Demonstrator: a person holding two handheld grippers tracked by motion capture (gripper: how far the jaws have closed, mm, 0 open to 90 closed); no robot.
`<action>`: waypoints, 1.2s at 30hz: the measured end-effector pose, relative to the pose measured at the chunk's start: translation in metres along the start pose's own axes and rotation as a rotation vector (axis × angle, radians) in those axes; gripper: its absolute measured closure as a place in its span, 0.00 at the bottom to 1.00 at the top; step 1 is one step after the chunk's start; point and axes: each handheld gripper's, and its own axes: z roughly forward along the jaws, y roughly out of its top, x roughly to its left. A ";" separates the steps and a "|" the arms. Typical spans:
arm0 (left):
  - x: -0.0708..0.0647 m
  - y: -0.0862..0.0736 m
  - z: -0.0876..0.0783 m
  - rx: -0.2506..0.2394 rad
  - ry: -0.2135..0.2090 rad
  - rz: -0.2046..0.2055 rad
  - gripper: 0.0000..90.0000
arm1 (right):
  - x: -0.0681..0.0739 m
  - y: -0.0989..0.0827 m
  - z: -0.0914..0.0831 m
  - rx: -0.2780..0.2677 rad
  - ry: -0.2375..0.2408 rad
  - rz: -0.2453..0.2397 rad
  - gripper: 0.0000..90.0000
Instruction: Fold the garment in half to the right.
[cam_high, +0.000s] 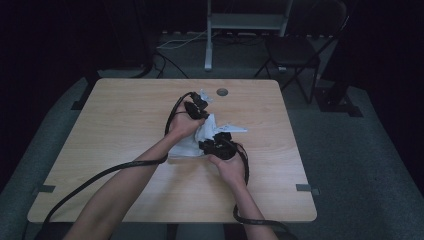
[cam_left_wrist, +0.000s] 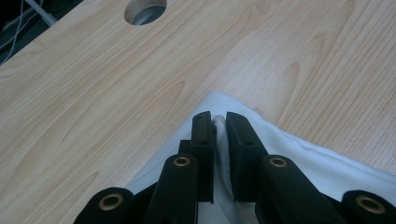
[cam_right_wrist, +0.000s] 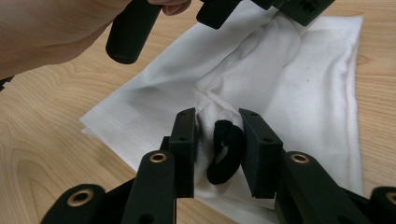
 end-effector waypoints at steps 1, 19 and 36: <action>0.000 0.000 0.000 -0.005 0.000 -0.002 0.90 | 0.000 0.000 0.000 0.001 -0.004 -0.002 0.75; -0.003 0.001 0.001 -0.012 -0.012 0.013 0.86 | -0.004 0.000 -0.005 0.005 -0.033 -0.008 0.70; -0.006 0.002 0.003 -0.027 -0.019 0.025 0.82 | -0.008 -0.002 -0.007 0.013 -0.043 -0.009 0.69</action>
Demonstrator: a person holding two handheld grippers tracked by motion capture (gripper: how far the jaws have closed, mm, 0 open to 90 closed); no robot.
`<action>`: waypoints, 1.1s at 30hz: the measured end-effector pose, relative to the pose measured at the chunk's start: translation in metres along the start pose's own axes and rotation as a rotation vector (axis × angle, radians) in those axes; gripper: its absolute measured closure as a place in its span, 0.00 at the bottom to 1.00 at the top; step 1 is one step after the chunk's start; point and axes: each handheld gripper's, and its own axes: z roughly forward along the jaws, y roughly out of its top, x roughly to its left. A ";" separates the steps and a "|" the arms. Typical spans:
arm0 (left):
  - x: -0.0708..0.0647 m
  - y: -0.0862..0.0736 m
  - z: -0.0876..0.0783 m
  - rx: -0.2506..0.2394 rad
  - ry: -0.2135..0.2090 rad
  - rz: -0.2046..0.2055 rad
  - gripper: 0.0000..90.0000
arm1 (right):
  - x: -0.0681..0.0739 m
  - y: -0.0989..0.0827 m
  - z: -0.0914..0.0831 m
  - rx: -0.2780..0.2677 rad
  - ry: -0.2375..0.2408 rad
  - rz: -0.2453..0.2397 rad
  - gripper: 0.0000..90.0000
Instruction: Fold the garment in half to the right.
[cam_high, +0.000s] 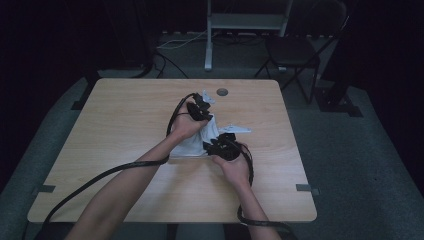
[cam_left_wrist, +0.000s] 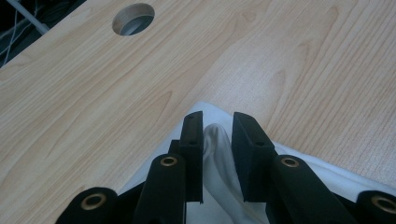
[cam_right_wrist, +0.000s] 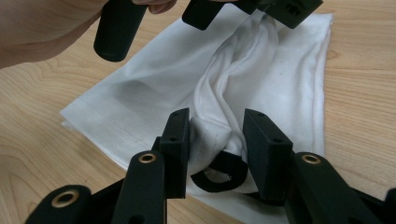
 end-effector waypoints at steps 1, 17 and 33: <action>0.000 0.000 0.000 -0.001 -0.001 0.001 0.82 | 0.000 0.000 0.000 -0.003 0.000 0.001 0.69; -0.005 -0.001 0.005 -0.015 -0.003 0.011 0.77 | -0.002 -0.002 -0.001 0.001 -0.015 -0.005 0.64; -0.009 -0.003 0.009 -0.016 -0.012 0.019 0.69 | -0.005 -0.002 -0.001 -0.011 -0.046 -0.004 0.47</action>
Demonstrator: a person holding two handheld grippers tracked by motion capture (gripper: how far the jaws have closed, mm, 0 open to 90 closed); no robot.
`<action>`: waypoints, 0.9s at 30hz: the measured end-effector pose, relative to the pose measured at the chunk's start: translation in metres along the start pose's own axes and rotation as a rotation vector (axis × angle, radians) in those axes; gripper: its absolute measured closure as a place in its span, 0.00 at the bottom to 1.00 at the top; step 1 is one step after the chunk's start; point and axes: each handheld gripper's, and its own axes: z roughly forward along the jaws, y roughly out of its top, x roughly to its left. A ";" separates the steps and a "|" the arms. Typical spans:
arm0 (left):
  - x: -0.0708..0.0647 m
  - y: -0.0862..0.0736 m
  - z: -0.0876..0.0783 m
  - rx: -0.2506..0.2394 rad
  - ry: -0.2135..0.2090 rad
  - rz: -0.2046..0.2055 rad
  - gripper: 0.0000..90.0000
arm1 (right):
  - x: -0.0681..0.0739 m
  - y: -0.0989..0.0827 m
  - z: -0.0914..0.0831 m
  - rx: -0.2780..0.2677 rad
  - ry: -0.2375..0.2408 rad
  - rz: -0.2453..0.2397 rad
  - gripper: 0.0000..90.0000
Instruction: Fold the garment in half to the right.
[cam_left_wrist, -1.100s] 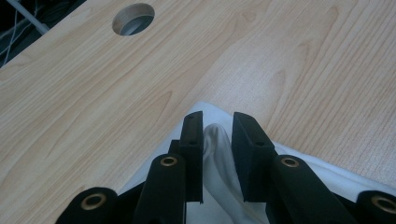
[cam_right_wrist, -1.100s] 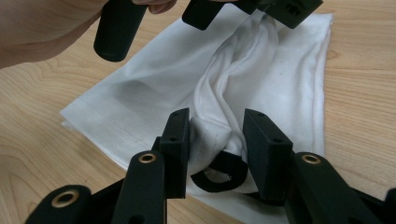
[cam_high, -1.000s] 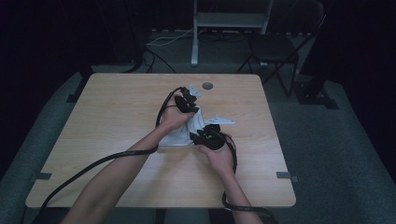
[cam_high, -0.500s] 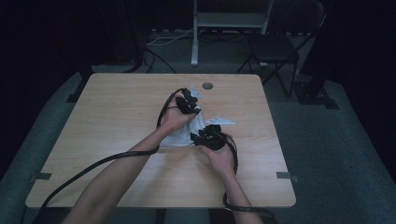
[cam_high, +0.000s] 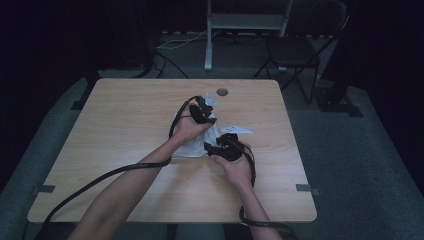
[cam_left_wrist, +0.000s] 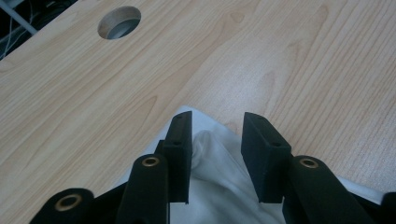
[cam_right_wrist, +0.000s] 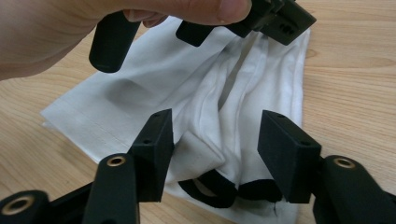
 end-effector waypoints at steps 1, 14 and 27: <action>0.000 0.000 0.000 0.002 -0.002 0.001 0.68 | 0.000 0.000 0.000 0.001 -0.004 -0.002 0.46; -0.002 0.000 0.002 -0.001 0.013 -0.003 0.48 | -0.004 -0.003 0.002 0.020 -0.027 0.017 0.37; 0.014 0.001 -0.013 -0.018 0.069 -0.043 0.35 | -0.006 -0.004 0.002 0.029 -0.033 0.020 0.35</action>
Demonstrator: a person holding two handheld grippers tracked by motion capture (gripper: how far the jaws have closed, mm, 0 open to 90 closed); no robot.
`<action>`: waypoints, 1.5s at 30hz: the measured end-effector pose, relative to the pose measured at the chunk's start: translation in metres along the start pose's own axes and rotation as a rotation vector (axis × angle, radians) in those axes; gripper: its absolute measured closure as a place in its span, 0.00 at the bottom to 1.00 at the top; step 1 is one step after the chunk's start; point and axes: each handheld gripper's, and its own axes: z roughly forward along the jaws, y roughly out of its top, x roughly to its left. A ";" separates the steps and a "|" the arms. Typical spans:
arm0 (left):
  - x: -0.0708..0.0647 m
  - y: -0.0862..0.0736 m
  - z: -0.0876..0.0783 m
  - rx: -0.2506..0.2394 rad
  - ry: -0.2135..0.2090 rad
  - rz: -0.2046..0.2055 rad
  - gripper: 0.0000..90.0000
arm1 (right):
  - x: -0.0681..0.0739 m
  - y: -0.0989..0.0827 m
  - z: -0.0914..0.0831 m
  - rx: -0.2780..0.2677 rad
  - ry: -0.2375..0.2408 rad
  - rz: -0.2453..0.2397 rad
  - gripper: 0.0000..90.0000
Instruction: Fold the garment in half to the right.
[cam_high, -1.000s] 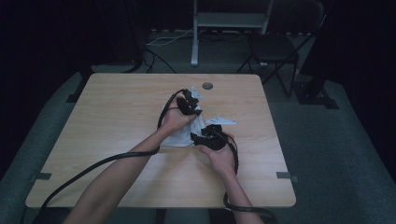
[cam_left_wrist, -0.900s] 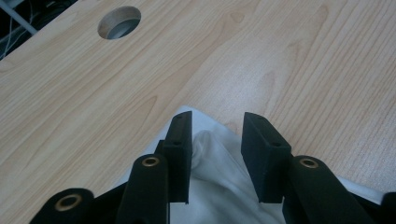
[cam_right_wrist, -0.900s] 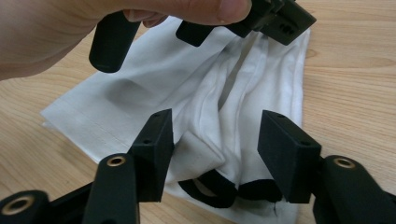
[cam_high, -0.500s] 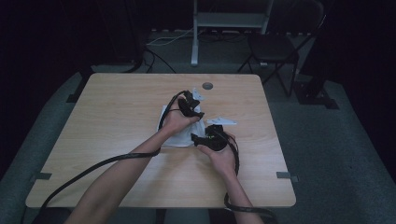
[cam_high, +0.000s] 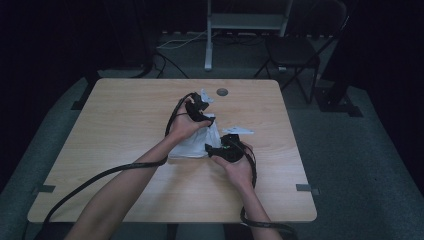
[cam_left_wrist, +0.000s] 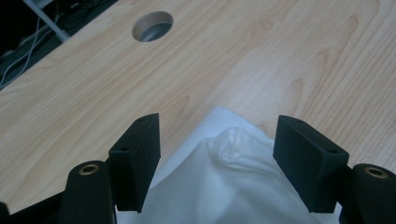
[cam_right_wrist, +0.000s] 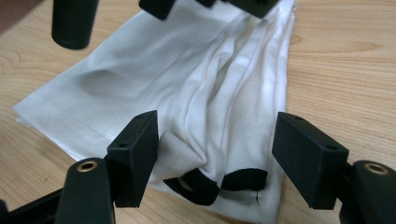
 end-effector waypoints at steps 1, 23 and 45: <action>0.001 0.000 -0.001 -0.004 0.004 -0.001 0.35 | 0.000 0.000 0.000 -0.002 0.001 0.001 0.35; 0.021 -0.018 -0.001 0.069 0.058 0.031 0.35 | -0.001 -0.002 0.000 0.010 0.000 0.013 0.34; 0.008 -0.019 0.013 0.026 0.062 0.029 0.34 | 0.003 -0.007 0.006 0.022 0.027 -0.002 0.33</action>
